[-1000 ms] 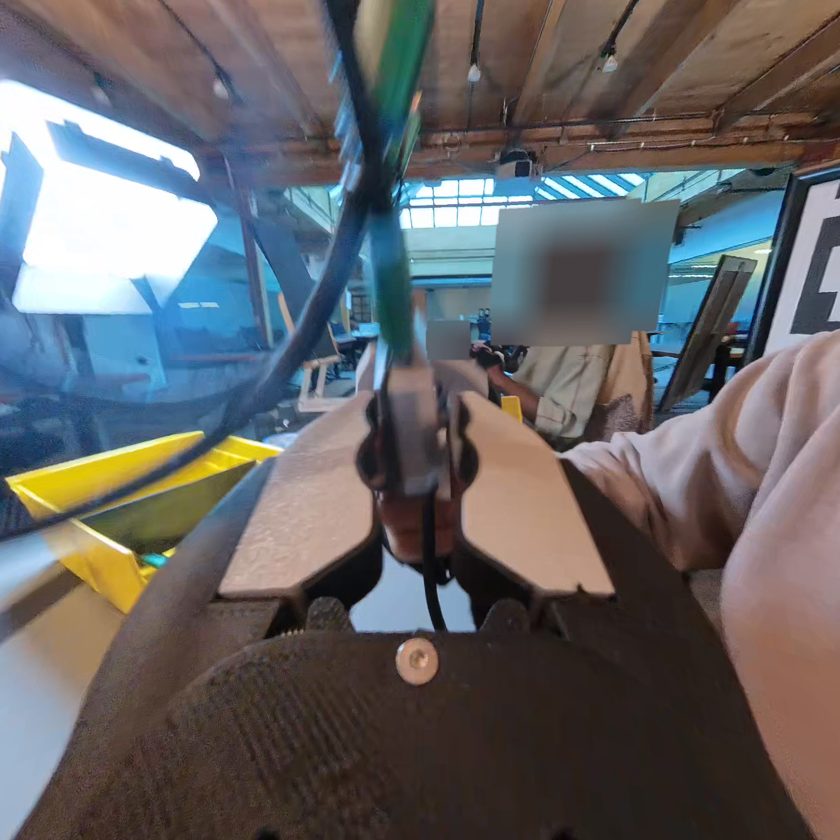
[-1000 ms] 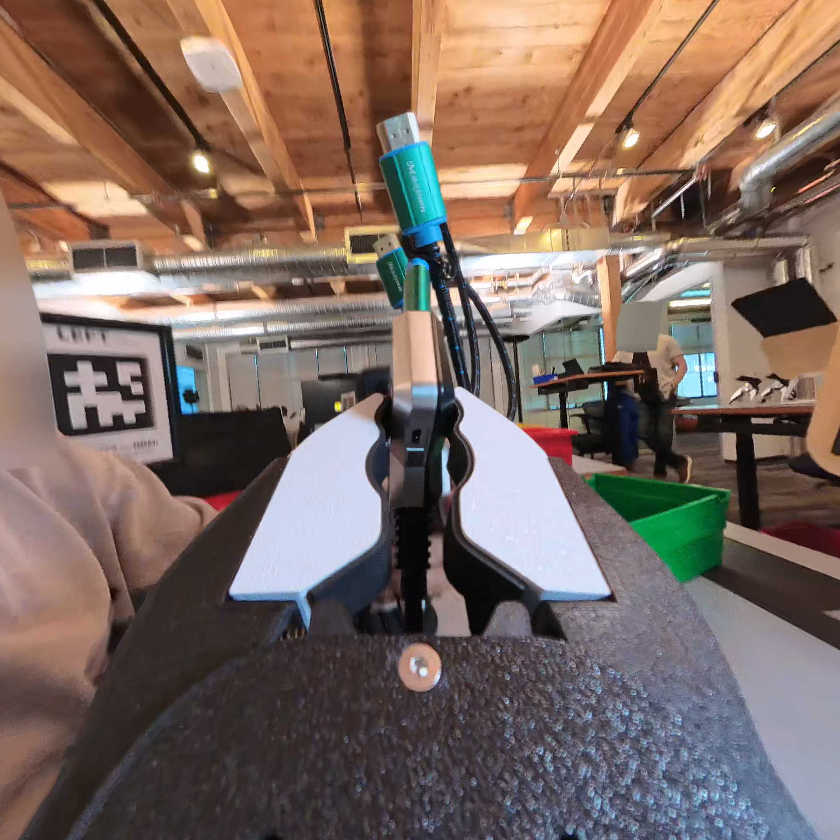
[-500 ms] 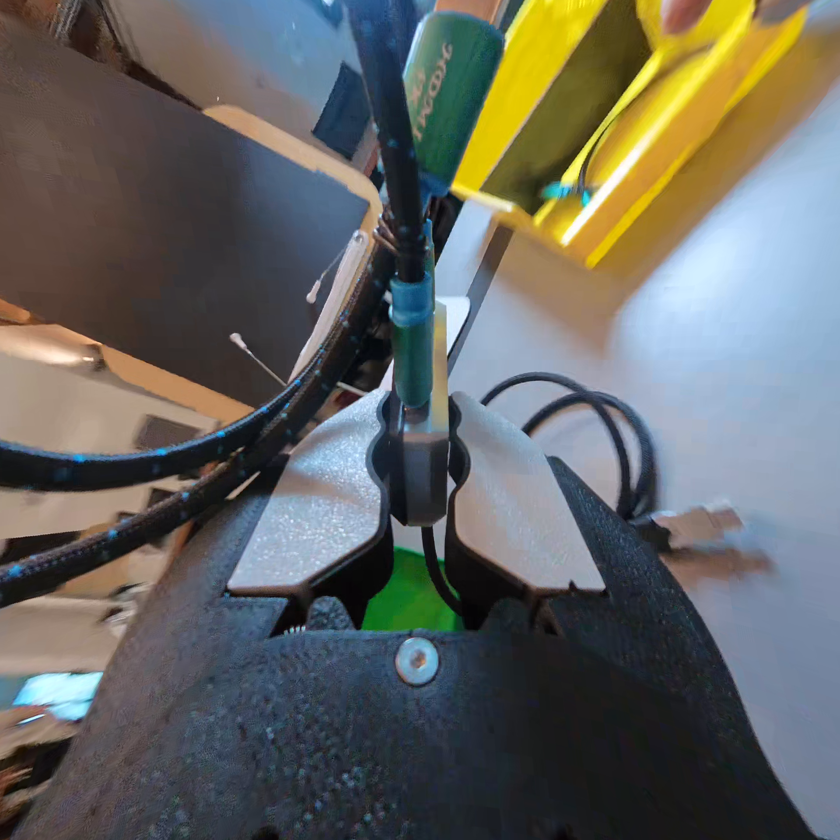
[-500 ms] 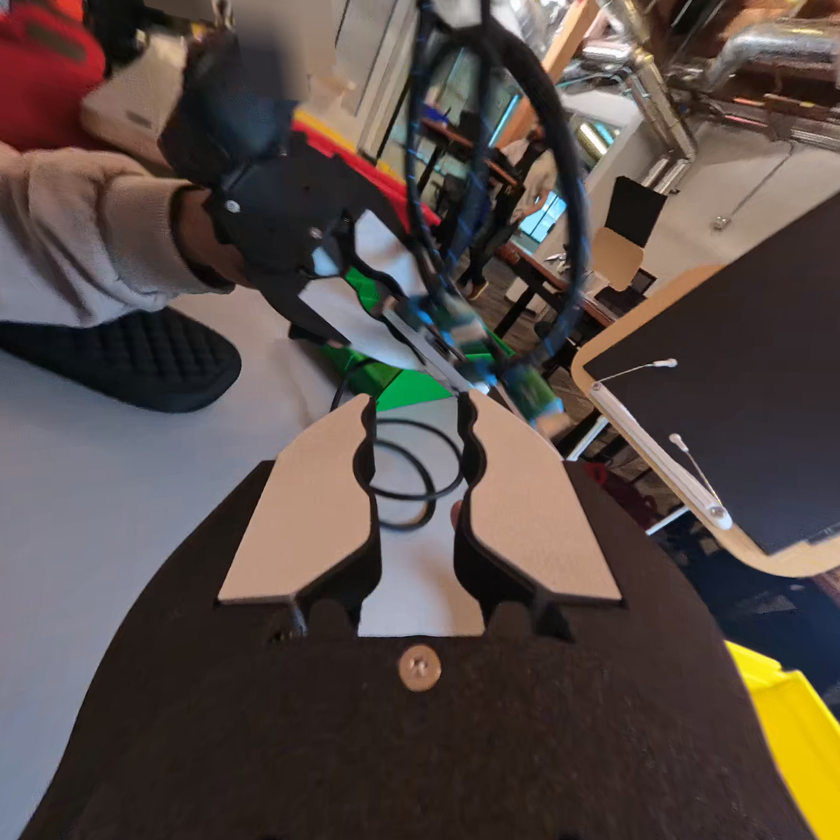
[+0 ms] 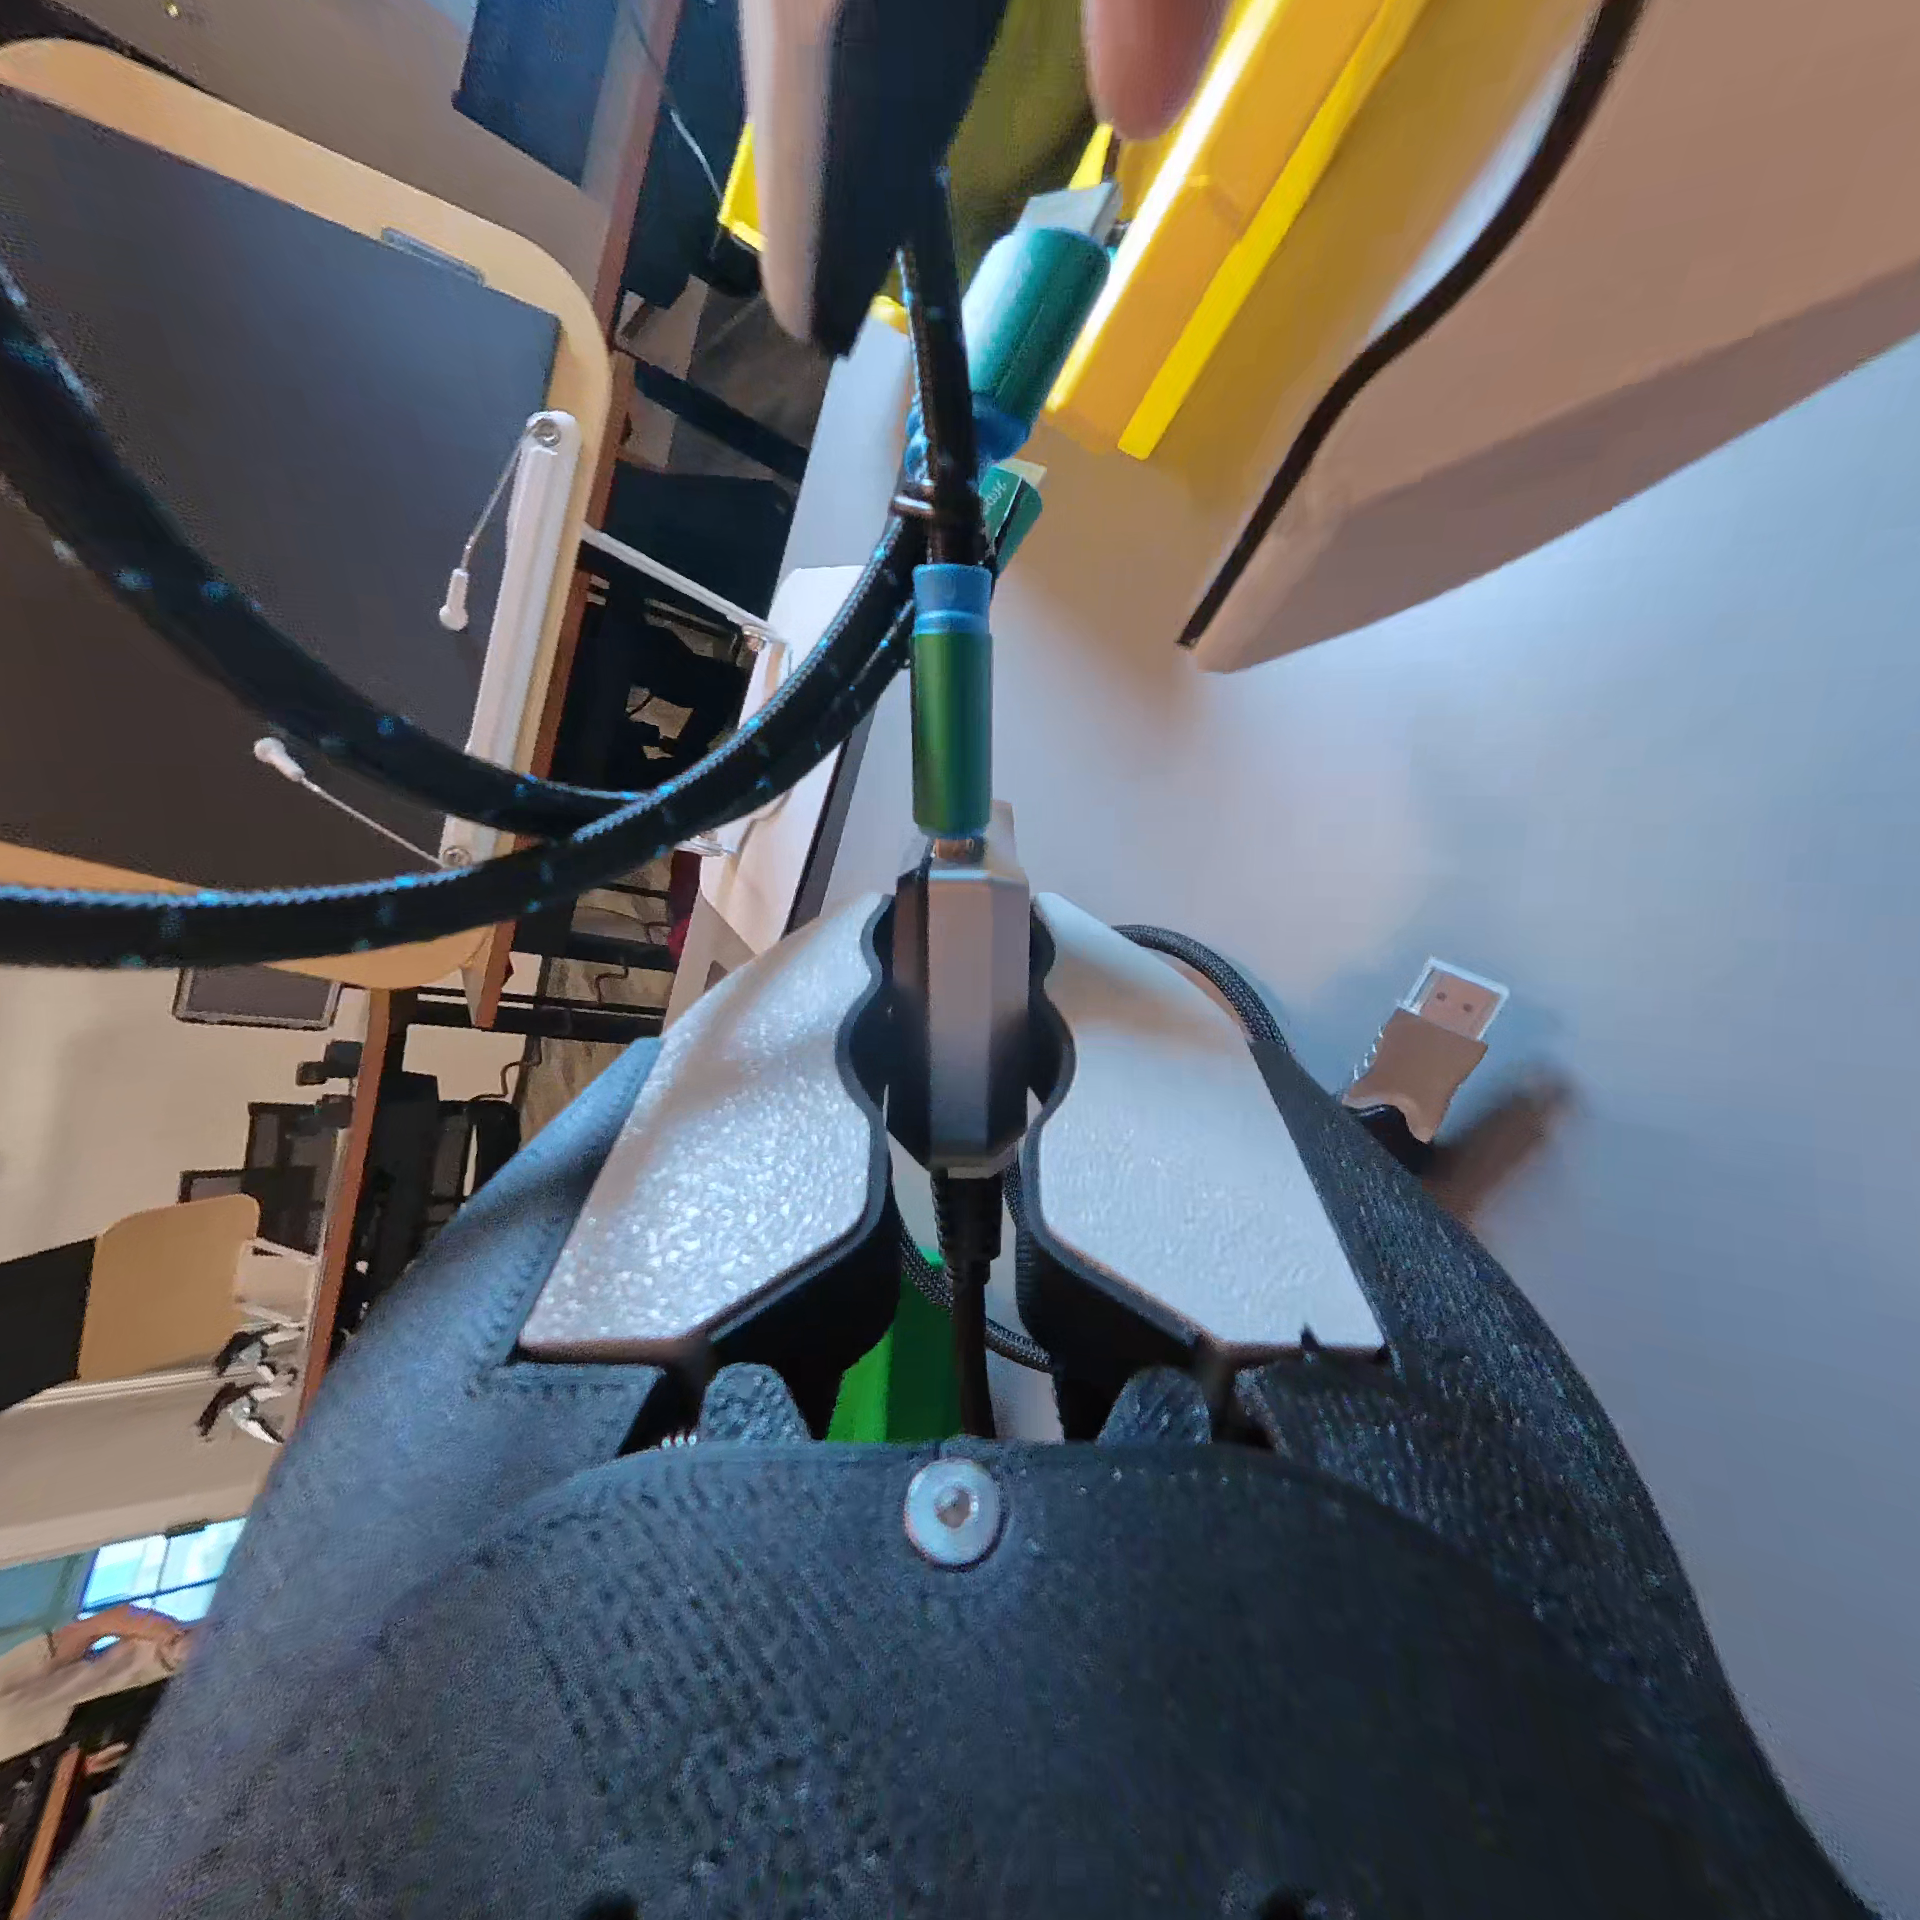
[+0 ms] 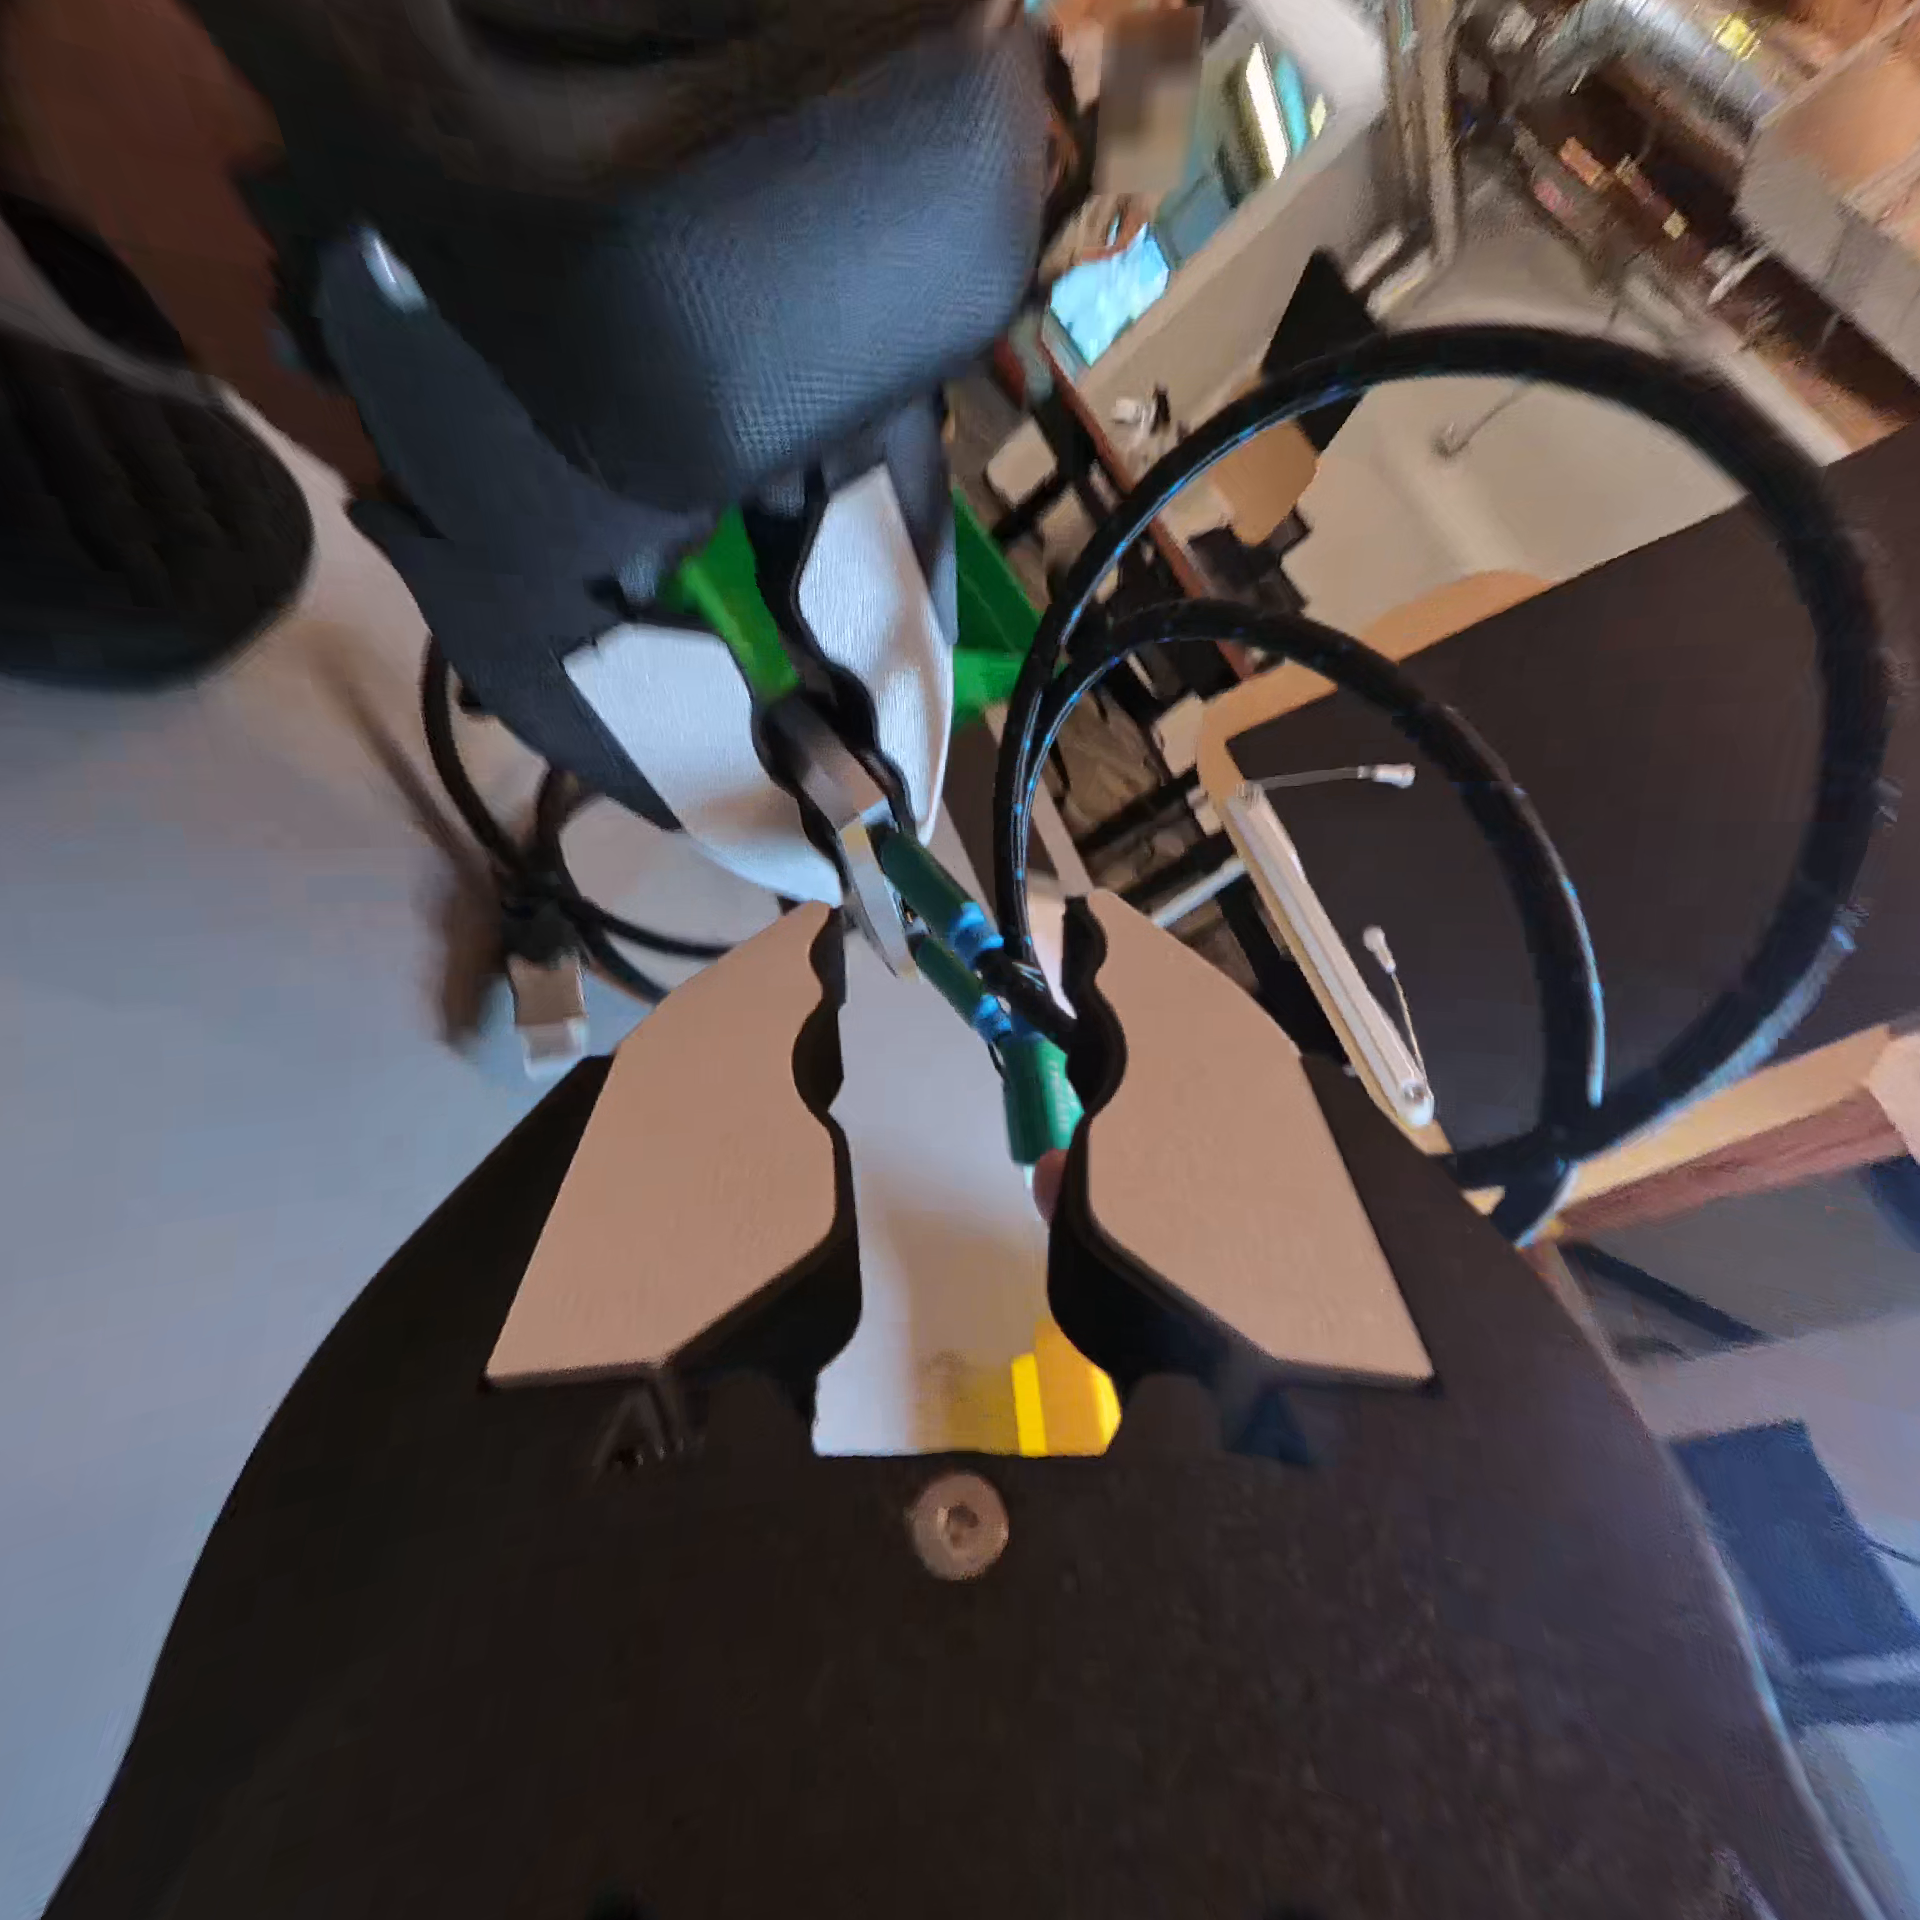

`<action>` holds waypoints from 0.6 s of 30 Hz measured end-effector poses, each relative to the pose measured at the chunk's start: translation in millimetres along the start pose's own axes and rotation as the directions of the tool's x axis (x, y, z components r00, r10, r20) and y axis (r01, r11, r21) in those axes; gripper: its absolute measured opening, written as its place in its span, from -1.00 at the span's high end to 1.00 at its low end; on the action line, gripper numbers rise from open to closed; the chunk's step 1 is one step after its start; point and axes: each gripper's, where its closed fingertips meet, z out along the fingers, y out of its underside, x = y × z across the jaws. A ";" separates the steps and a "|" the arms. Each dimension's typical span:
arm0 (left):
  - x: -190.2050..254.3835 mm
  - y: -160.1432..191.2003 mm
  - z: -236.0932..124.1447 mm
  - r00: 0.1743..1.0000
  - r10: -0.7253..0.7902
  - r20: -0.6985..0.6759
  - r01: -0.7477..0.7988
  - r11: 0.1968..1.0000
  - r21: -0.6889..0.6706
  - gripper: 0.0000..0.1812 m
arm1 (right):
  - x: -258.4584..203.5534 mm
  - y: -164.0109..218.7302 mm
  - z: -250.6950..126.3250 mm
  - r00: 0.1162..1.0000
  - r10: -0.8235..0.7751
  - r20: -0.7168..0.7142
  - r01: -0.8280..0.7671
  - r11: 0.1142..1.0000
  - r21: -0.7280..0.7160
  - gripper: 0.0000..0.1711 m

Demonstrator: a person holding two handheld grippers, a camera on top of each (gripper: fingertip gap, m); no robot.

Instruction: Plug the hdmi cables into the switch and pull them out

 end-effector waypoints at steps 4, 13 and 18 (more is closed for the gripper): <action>12.0 -10.3 -3.0 0.997 0.073 -0.013 -0.073 0.997 0.015 0.76 | -8.2 37.3 11.4 0.978 -0.208 -0.004 0.203 0.961 -0.186 0.59; 33.0 -27.8 -11.7 0.988 0.112 -0.111 -0.081 0.965 0.248 0.74 | -12.4 50.9 6.8 0.990 -0.116 0.082 0.124 0.987 -0.102 0.86; 34.9 -22.8 -18.4 0.978 0.059 -0.202 0.007 0.951 0.310 0.65 | -11.2 43.2 -2.8 0.988 -0.009 0.156 0.012 1.000 -0.017 0.86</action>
